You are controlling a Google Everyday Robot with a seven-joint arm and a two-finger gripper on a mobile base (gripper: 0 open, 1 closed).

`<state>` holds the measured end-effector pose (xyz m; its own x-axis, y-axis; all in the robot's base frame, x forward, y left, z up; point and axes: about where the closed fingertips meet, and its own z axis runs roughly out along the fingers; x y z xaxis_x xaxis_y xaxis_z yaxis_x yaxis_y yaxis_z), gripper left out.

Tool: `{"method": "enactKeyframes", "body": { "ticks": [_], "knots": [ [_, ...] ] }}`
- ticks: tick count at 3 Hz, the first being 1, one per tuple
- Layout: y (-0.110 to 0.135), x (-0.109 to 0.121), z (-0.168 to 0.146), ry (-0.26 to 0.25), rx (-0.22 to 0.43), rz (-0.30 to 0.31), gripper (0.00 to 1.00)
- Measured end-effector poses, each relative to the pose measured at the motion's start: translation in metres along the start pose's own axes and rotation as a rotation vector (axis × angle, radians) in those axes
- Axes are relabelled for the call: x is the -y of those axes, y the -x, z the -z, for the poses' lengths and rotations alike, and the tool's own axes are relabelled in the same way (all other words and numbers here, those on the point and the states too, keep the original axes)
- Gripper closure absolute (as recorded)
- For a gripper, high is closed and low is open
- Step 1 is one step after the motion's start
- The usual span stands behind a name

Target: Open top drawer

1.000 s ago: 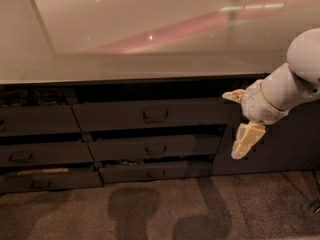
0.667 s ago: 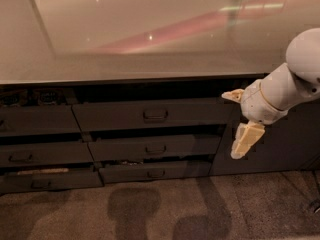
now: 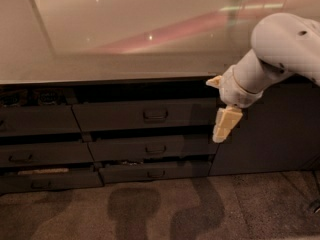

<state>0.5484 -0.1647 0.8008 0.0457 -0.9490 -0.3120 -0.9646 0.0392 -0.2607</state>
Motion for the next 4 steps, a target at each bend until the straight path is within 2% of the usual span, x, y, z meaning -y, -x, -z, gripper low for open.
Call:
{"method": "enactKeyframes", "body": {
  "ticks": [1,2,3,4],
  "knots": [
    [0.036,0.009,-0.008,0.000,-0.025,0.049,0.00],
    [0.036,0.009,-0.008,0.000,-0.025,0.049,0.00],
    [0.023,0.010,-0.030,0.050,-0.048,0.037,0.00],
    [-0.001,0.004,-0.076,0.130,-0.094,0.054,0.00]
  ]
}}
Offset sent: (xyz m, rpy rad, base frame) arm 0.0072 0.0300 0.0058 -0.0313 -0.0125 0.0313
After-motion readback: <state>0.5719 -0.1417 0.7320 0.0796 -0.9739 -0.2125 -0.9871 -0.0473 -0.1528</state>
